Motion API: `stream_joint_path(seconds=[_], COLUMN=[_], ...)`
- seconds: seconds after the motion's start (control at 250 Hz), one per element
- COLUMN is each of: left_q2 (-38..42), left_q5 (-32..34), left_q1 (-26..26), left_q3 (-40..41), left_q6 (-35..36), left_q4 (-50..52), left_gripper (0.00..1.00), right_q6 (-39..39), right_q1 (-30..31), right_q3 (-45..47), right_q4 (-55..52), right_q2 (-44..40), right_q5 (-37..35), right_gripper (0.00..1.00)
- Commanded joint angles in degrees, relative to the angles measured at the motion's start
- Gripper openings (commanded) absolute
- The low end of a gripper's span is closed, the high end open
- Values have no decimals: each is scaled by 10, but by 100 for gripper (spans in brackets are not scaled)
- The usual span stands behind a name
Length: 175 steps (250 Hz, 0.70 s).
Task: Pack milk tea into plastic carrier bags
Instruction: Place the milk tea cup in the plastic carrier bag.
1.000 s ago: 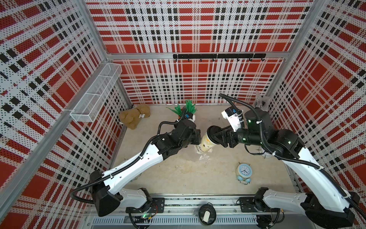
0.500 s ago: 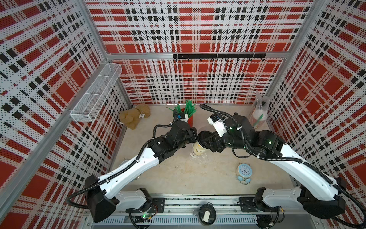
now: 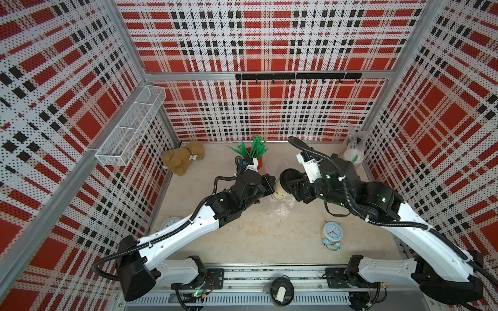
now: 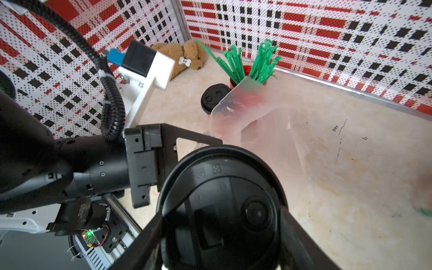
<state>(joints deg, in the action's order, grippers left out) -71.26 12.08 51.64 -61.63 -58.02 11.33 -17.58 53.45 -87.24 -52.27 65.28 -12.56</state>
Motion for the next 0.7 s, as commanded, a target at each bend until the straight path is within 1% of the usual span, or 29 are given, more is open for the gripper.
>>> stream_joint_path(seconds=[0.0,0.136,0.352,0.596,0.696], left_q2=[-4,-14,-27,-25,-25], left_q5=[26,47,70,81,82], left_q1=[9,18,26,27,27], left_q3=[7,16,4,15,19], left_q6=[-49,-79,-74,-81,-88], left_q4=[-50,-81,-85,-85,-89], left_gripper=[0,0,0,0,0], right_q6=[-19,-40,-68,-65,-63], right_q1=[3,3,3,3,3], right_q3=[15,44,71,38,48], right_q4=[50,64,51,-19,-19], right_q2=[-38,-63,-80,-50,-37], right_q5=[-43,-31,7,17,17], right_gripper=[10,9,7,4,3])
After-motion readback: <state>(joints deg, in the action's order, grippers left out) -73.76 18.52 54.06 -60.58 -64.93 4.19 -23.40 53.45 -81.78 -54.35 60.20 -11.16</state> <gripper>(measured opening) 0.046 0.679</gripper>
